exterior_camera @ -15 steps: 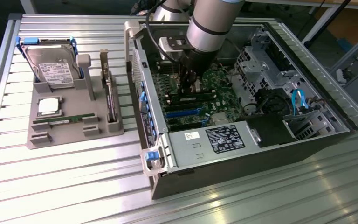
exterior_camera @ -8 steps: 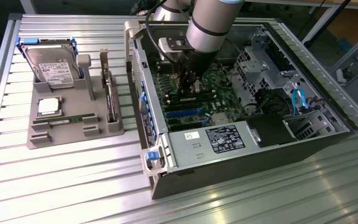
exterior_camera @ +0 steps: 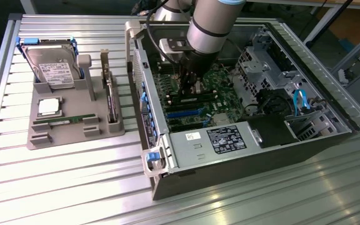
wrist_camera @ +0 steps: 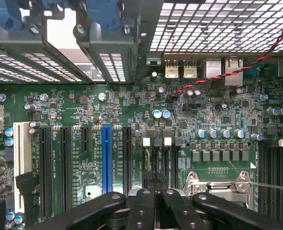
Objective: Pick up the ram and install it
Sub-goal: 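Press down the ram until it locks into place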
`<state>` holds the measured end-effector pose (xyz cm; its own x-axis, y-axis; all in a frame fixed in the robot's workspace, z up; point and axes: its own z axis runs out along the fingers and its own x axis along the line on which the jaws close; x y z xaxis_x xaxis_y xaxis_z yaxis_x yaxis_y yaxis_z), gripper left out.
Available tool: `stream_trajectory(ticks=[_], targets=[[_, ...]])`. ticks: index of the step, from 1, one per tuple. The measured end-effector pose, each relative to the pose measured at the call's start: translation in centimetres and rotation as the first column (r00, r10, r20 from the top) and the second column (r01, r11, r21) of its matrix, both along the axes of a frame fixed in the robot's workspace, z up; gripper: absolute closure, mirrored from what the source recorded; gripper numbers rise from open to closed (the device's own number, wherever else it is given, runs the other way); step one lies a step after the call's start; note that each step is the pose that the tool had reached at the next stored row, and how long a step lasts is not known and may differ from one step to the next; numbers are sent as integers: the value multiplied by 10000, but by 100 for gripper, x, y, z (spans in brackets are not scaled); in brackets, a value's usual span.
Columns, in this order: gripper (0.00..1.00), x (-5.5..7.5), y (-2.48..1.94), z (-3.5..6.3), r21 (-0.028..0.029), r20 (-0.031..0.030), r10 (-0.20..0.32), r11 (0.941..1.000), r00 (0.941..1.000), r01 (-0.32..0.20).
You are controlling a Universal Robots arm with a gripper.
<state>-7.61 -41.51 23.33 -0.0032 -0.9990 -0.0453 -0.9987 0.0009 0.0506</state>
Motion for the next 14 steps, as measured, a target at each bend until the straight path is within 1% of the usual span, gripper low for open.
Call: stream_trajectory(ticks=[14], targets=[[90,0,0,-15,8,2,0,10000,10000,0]])
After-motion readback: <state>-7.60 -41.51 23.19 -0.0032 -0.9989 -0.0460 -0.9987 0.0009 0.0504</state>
